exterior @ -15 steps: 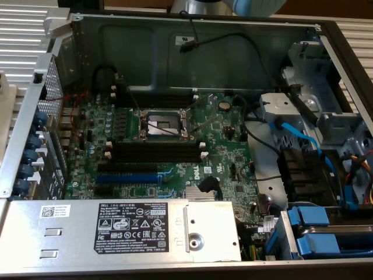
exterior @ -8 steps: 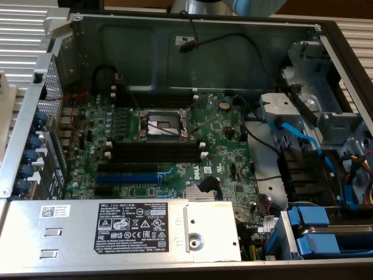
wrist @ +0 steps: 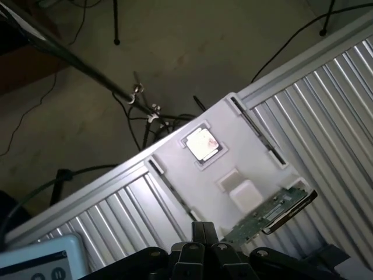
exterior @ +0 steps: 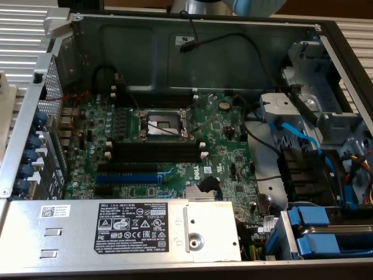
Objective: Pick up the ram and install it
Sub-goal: 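Pick up the ram and move it above insertion slot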
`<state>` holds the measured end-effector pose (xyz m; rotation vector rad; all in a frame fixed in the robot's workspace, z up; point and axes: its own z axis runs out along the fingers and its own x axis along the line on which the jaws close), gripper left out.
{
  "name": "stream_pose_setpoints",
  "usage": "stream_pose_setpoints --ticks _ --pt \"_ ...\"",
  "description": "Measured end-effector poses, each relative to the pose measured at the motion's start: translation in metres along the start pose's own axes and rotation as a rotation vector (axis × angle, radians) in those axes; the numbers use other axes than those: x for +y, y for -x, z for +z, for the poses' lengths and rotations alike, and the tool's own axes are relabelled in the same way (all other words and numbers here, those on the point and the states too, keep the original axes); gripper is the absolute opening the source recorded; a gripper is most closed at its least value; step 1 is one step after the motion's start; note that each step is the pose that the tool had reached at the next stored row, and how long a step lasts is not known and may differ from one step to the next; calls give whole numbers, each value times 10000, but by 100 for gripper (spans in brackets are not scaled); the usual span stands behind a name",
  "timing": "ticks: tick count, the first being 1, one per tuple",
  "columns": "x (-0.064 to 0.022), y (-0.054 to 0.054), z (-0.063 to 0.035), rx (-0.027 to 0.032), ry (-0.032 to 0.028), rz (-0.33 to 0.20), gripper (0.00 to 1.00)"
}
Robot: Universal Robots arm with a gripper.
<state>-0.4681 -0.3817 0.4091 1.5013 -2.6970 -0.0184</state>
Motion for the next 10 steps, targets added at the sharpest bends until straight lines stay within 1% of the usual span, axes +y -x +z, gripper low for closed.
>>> stream_pose_setpoints --ticks 10 --pt "2 -18 4 47 -63 -1357 11"
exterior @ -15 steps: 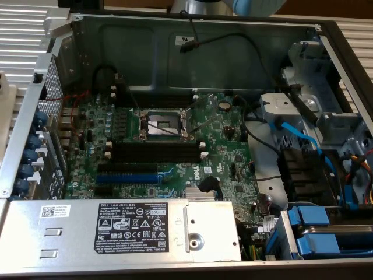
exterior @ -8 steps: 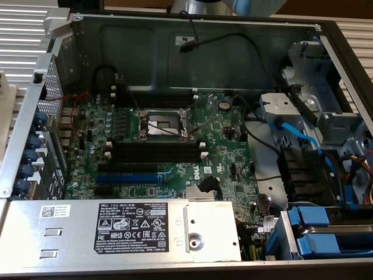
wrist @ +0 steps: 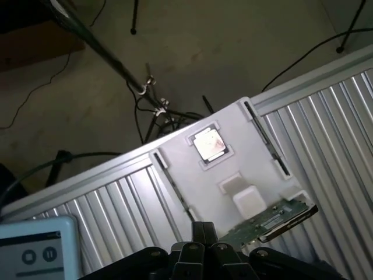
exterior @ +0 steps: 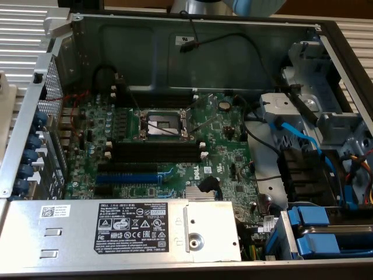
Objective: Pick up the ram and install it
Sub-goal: 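Pick up the ram and move it above insertion slot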
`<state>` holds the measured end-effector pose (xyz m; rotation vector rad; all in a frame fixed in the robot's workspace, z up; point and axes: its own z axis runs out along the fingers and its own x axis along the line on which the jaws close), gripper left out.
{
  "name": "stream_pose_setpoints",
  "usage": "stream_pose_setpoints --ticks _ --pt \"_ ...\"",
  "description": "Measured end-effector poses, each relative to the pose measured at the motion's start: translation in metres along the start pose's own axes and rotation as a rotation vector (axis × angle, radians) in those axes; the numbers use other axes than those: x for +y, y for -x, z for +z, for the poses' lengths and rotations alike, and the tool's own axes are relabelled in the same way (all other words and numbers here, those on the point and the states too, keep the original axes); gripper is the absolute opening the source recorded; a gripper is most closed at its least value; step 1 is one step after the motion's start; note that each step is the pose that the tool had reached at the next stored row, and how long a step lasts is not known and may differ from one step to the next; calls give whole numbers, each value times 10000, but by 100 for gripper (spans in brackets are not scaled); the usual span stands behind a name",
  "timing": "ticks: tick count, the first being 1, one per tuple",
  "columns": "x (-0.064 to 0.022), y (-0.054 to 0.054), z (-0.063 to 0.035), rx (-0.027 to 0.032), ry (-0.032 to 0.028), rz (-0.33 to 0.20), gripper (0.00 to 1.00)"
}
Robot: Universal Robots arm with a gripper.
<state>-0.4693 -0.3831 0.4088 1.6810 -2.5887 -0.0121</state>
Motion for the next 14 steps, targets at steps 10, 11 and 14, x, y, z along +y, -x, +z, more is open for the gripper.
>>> stream_pose_setpoints --ticks 10,11,14 --pt "19 -15 10 35 -66 -1162 11" --pt "22 -16 10 39 -71 -1274 11" --pt "26 -19 12 49 -93 -1625 11"
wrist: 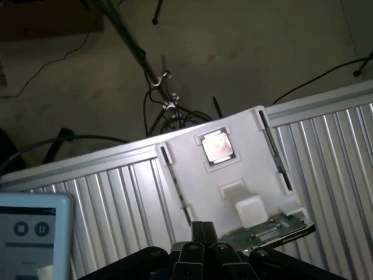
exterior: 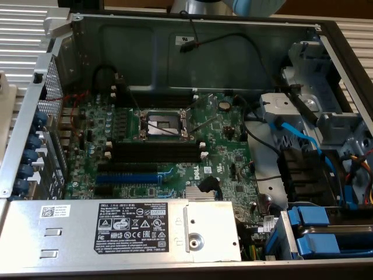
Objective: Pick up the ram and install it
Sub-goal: 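Pick up the ram and move it above insertion slot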
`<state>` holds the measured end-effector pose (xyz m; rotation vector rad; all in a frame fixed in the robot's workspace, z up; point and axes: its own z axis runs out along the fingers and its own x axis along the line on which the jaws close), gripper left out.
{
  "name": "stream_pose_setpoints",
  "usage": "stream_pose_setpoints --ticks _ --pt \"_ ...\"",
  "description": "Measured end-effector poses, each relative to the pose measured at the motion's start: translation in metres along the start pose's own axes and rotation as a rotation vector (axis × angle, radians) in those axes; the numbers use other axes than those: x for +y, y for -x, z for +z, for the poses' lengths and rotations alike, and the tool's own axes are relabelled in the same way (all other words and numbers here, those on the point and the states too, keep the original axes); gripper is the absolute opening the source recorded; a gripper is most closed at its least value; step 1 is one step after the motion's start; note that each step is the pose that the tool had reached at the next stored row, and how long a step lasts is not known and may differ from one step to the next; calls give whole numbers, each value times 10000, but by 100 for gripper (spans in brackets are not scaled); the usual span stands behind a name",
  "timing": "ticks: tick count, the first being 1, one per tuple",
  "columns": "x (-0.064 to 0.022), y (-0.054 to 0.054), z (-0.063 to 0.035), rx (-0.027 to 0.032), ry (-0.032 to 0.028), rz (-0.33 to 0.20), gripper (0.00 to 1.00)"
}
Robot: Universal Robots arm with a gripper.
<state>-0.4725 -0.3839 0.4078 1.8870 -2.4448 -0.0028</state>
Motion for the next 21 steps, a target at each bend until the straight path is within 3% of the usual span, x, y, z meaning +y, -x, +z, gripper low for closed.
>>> stream_pose_setpoints --ticks 10,21 --pt "9 -14 1 32 -76 -1173 11" --pt "11 -16 2 33 -83 -1235 11"
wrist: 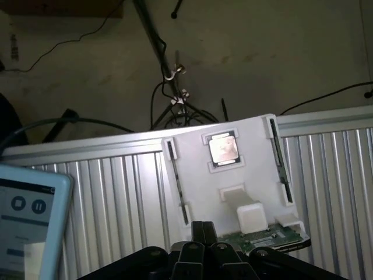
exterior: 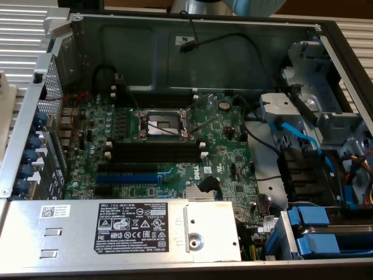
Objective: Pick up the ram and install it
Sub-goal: 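Pick up the ram and move it above insertion slot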
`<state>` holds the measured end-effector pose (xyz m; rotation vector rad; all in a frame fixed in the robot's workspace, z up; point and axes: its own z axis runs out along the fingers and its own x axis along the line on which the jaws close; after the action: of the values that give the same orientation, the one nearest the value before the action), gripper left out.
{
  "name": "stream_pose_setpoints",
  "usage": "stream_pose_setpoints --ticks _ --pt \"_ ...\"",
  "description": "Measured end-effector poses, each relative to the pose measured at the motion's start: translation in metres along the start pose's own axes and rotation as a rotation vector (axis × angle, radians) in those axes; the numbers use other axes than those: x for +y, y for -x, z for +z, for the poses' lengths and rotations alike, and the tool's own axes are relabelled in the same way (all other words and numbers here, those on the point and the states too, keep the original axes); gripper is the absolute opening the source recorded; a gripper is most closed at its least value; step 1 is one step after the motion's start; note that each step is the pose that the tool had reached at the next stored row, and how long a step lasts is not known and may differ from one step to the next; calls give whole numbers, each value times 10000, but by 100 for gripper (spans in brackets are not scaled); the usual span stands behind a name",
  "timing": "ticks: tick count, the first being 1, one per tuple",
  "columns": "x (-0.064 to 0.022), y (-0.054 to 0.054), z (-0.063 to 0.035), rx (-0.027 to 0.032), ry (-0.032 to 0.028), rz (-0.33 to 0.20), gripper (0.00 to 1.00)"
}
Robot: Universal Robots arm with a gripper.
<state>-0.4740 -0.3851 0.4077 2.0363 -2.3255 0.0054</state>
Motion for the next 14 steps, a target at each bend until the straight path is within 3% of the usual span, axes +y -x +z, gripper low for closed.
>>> stream_pose_setpoints --ticks 6,14 --pt "0 0 0 2 -2 -62 11" --pt "6 -1 1 23 -31 -754 11"
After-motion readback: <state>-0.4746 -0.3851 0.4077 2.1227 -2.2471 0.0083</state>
